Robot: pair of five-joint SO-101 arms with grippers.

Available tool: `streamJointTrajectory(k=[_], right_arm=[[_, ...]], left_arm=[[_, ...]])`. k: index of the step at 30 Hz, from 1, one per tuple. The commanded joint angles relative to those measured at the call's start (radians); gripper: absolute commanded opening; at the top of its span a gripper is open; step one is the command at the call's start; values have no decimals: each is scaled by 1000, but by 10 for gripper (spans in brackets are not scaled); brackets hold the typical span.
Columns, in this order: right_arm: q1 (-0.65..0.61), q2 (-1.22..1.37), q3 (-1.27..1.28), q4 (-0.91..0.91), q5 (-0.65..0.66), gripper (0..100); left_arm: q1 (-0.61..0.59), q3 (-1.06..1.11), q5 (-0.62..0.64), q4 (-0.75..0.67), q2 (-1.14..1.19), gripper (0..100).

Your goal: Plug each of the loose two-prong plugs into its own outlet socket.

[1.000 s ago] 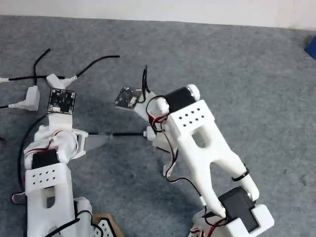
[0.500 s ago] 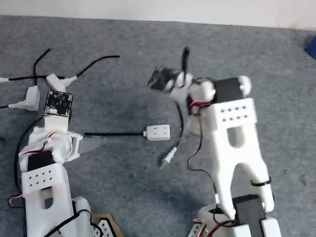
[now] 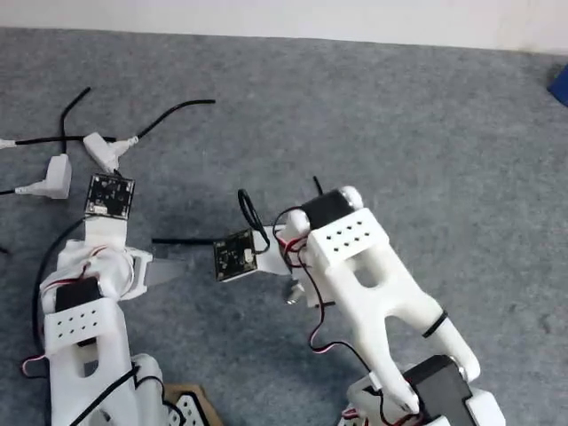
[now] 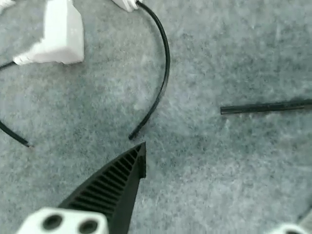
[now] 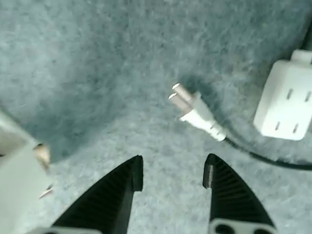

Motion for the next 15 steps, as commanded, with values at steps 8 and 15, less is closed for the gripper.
streamJointTrajectory(k=[8, 15], right_arm=[[-13, -31, 222, -384, 26, 198], [-10, -31, 249, -443, 17, 198]], left_arm=[[-4, -1, -11, -20, -16, 511], [-7, 27, -18, -20, -21, 511]])
